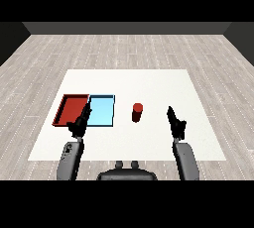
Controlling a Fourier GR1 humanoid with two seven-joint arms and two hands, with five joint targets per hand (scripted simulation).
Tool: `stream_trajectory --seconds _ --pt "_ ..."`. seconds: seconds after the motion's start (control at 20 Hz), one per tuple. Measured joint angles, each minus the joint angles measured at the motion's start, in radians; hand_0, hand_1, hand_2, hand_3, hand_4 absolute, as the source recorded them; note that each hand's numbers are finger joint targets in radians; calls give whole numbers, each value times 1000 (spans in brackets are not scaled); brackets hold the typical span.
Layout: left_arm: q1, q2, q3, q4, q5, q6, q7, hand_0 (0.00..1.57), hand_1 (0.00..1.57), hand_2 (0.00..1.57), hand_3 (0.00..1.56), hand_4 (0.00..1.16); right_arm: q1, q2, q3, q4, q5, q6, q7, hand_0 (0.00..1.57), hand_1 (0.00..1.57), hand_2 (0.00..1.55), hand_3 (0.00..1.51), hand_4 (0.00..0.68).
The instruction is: Pick the red can and put it in the red box
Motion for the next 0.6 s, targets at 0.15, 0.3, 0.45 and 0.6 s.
stream_trajectory --seconds 0.15,0.3,0.45,0.6 --pt "4 2 10 3 -13 5 2 0 0 0 0 0 -19 13 3 9 13 -6 0 0 0 0 0 0" --pt "31 -1 9 7 -43 25 -11 0 0 0 0 0 -37 36 20 14 32 -23 -8 0 0 0 0 0" --pt "26 -8 37 -37 -21 23 -144 0 0 0 0 0 -67 64 22 -3 -21 12 -110 0 0 0 0 0" --pt "36 -9 56 -29 -9 10 -251 0 0 0 0 0 -77 73 15 12 -54 46 -198 0 0 0 0 0"
